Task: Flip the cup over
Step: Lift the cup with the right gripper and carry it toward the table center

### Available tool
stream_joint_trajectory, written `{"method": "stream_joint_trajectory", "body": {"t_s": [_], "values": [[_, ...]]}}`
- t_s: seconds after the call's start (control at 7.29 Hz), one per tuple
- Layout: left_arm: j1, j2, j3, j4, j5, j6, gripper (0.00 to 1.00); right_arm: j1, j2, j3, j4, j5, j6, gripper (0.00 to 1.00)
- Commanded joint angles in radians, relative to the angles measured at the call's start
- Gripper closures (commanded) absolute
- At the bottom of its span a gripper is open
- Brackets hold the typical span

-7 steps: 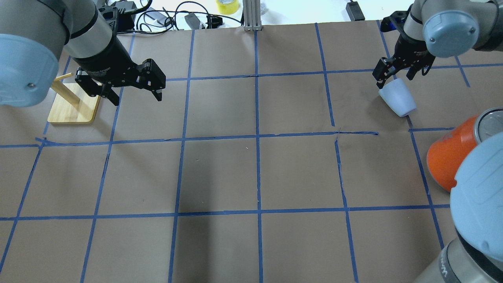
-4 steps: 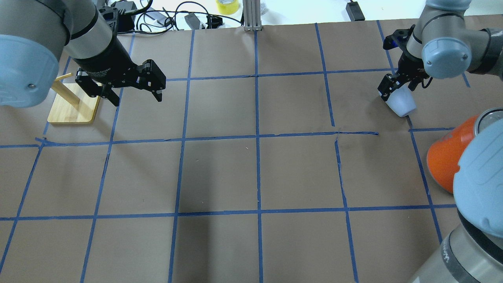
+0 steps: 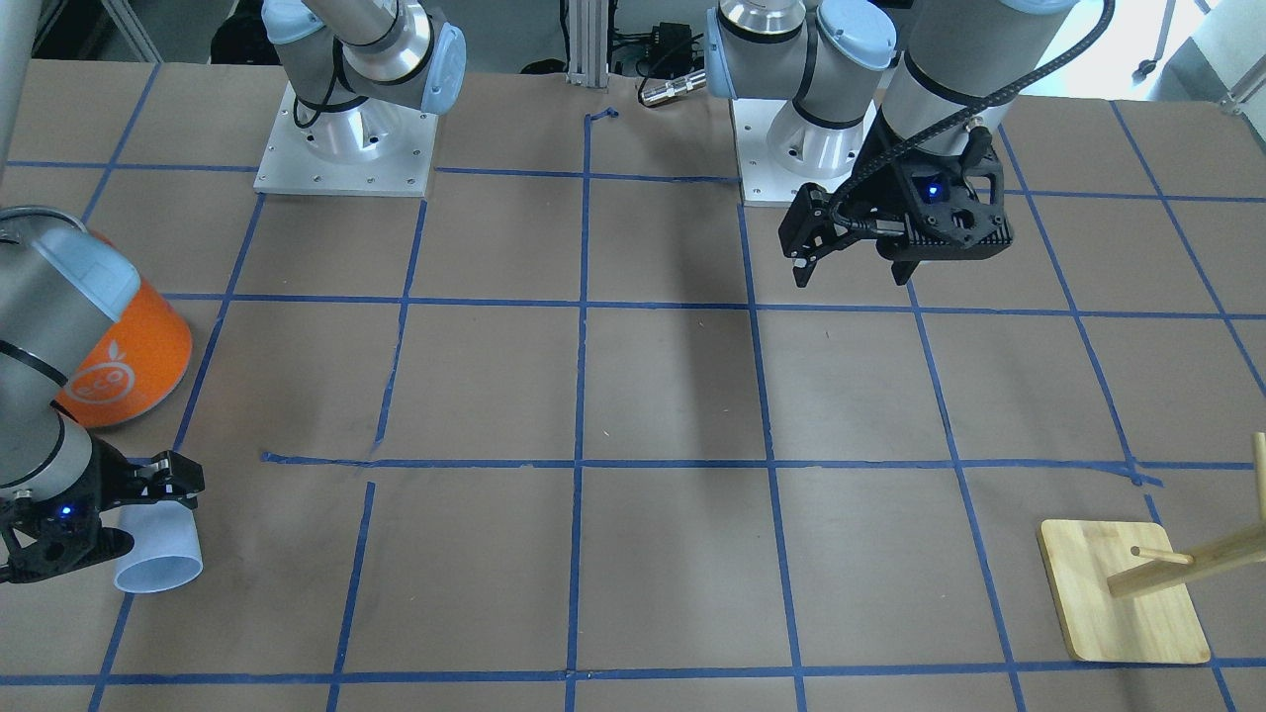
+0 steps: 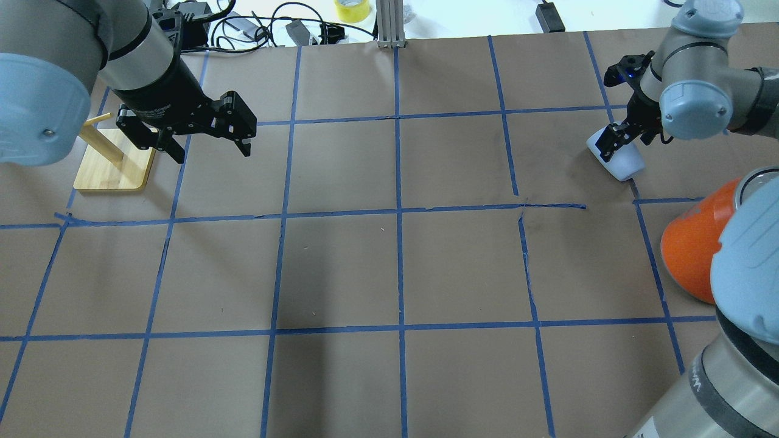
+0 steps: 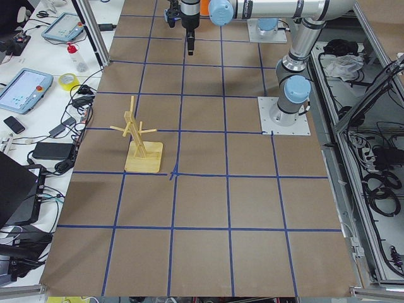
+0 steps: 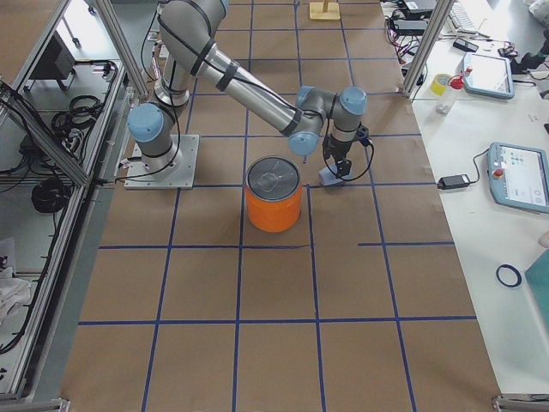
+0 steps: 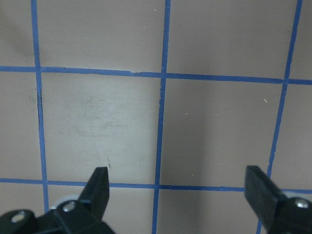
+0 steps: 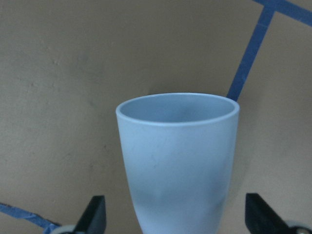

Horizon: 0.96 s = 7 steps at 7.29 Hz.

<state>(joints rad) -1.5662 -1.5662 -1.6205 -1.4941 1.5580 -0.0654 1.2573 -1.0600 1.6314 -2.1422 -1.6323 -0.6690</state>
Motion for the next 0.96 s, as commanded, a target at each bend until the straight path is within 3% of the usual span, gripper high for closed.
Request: {"method": "stream_joint_trajectory", "body": {"t_s": [0.0, 0.27, 0.41, 0.55, 0.69, 0.82], "values": [[0.0, 0.0, 0.001, 0.002, 0.001, -0.001, 0.0, -0.003, 0.07, -0.001, -0.069, 0.002, 0.018, 0.0], [0.0, 0.0, 0.001, 0.002, 0.001, -0.001, 0.0, -0.001, 0.091, -0.001, -0.133, -0.004, 0.022, 0.0], [0.0, 0.0, 0.001, 0.002, 0.001, -0.001, 0.0, 0.001, 0.089, -0.001, -0.131, -0.001, 0.023, 0.35], [0.0, 0.0, 0.001, 0.002, 0.001, -0.001, 0.0, 0.002, 0.086, -0.01, -0.125, 0.005, 0.022, 0.56], [0.0, 0.0, 0.001, 0.002, 0.001, -0.001, 0.0, 0.005, 0.08, -0.012, -0.12, 0.005, 0.022, 0.67], [0.0, 0.0, 0.001, 0.002, 0.001, -0.001, 0.0, 0.017, 0.074, -0.018, -0.122, 0.005, 0.023, 0.67]]}}
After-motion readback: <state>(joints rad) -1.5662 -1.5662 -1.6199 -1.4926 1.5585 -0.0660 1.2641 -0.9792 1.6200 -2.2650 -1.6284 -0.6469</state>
